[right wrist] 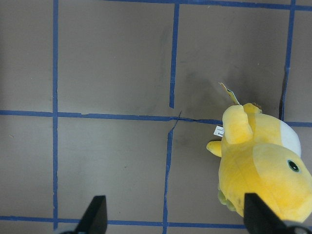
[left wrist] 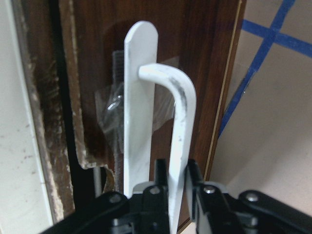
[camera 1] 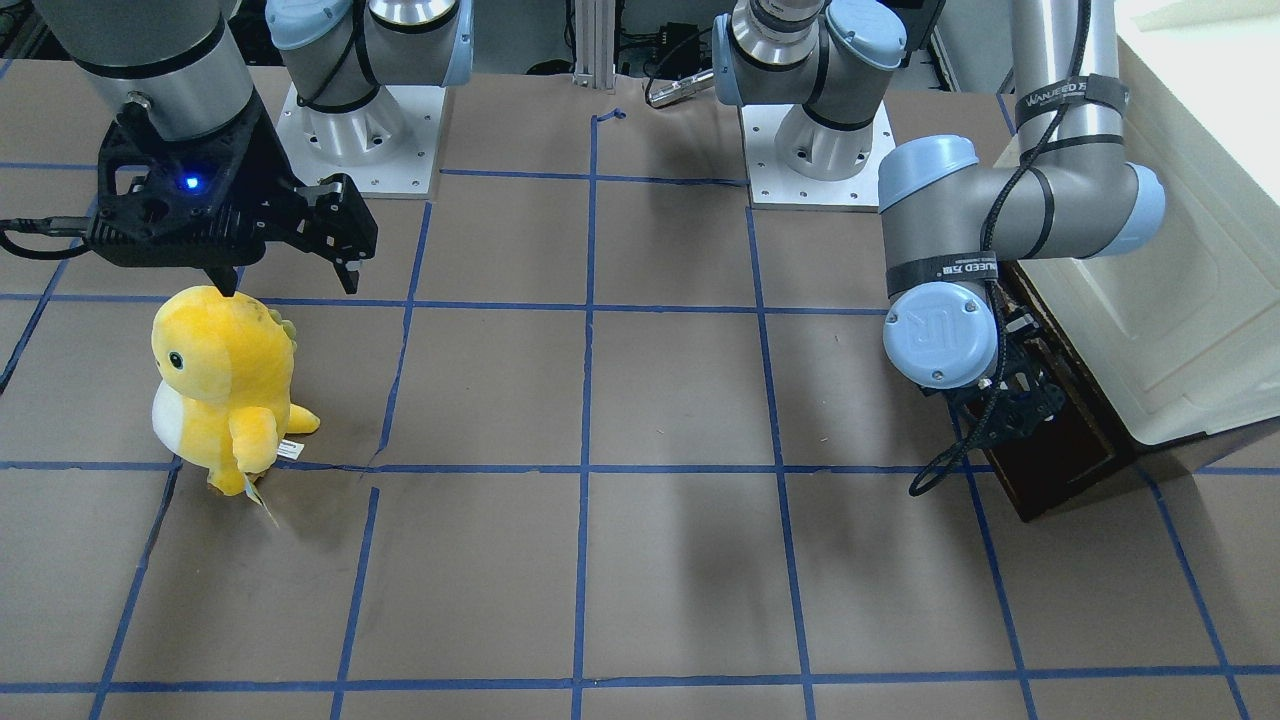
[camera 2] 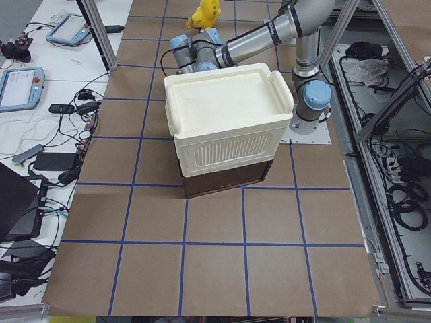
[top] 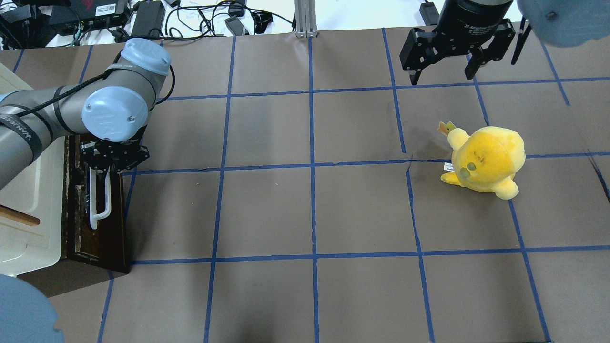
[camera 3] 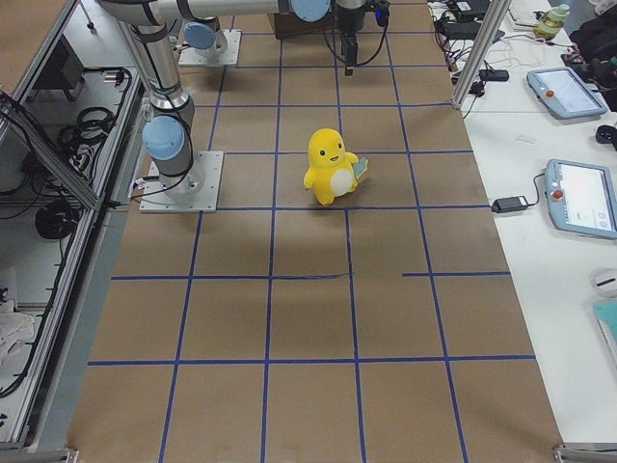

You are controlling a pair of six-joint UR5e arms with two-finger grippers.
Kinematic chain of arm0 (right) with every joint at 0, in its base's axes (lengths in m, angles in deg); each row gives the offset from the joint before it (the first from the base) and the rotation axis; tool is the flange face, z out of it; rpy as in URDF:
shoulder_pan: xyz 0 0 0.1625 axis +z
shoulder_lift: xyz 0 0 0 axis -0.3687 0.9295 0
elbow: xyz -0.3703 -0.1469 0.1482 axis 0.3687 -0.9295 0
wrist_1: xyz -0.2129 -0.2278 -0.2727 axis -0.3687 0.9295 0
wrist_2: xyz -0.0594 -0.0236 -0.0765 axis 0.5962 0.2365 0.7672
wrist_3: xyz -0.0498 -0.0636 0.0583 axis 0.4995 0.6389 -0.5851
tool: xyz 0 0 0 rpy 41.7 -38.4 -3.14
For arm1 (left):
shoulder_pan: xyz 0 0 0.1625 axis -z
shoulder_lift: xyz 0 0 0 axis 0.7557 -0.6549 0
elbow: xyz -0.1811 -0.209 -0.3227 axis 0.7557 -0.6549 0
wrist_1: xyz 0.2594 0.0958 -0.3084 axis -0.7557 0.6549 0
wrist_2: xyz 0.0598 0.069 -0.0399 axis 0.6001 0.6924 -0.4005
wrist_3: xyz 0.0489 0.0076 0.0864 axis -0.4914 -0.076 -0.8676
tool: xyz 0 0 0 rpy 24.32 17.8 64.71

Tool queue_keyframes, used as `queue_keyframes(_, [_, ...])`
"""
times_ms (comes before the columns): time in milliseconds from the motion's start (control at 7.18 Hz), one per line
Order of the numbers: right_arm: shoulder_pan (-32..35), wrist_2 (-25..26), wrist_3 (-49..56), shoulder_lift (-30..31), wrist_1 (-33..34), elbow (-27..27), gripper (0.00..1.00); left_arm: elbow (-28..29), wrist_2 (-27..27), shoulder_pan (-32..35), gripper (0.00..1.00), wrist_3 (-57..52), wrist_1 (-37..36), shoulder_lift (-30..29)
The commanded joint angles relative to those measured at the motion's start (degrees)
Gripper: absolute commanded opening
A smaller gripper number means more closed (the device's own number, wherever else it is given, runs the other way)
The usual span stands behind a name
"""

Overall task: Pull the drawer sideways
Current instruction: 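Pull the handle with the left gripper, sliding the drawer out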

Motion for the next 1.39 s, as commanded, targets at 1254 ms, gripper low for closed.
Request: queue_keyframes(1254, [0.0, 0.08, 0.0, 0.0, 0.0, 0.0, 1.0, 2.25, -2.55, 6.18, 0.02, 2.87, 0.1, -0.83])
